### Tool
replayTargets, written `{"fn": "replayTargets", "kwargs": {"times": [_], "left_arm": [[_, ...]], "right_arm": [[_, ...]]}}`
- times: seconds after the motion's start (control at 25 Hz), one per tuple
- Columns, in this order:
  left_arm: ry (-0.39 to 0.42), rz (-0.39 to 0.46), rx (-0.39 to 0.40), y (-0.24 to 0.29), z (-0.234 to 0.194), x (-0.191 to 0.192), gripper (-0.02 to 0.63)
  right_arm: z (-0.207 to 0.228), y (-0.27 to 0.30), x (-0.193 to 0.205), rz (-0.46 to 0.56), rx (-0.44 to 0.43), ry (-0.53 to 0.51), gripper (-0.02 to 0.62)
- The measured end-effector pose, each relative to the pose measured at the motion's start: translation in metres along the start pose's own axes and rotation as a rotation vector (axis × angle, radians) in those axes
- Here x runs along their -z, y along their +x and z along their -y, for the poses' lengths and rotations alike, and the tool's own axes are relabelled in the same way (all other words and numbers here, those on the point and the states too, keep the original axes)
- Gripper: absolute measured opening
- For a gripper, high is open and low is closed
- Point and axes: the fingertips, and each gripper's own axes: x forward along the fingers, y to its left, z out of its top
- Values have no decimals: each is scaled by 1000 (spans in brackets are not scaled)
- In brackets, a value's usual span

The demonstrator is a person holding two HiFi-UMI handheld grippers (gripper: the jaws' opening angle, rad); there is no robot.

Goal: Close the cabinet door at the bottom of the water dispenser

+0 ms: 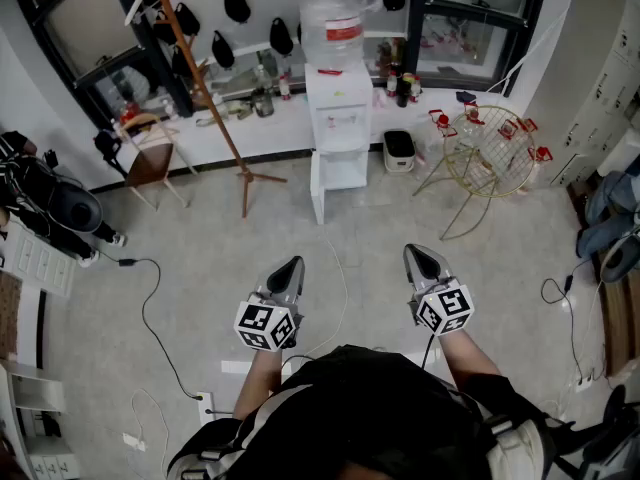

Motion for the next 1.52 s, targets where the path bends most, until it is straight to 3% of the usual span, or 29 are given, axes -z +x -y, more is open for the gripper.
{"fn": "replayTargets", "kwargs": {"times": [0.8,0.96,1.0,1.04,1.12,1.16,1.28,1.52], "left_arm": [[7,-29,34,17,42,2,6],[21,-2,5,29,54,-1,8],[26,8,-8,33,57,-3,36],[31,16,-21,39,60,-5,138],[41,28,-49,51,66,-9,353],[45,34,-63,55,70,-10,418],[42,46,-95,66,84,-11,467],[15,29,-92,80,109,-5,466]], "right_arm": [[22,-28,-10,24,-6,36,3],[41,-41,-12,47,4,14,5],[46,-46,-13,58,8,-2,5],[53,-49,-15,69,10,-14,49],[67,-56,-19,90,19,-7,202],[75,-60,-21,101,30,6,252],[99,-74,-25,130,61,30,342],[120,-85,-25,107,21,38,357]]}}
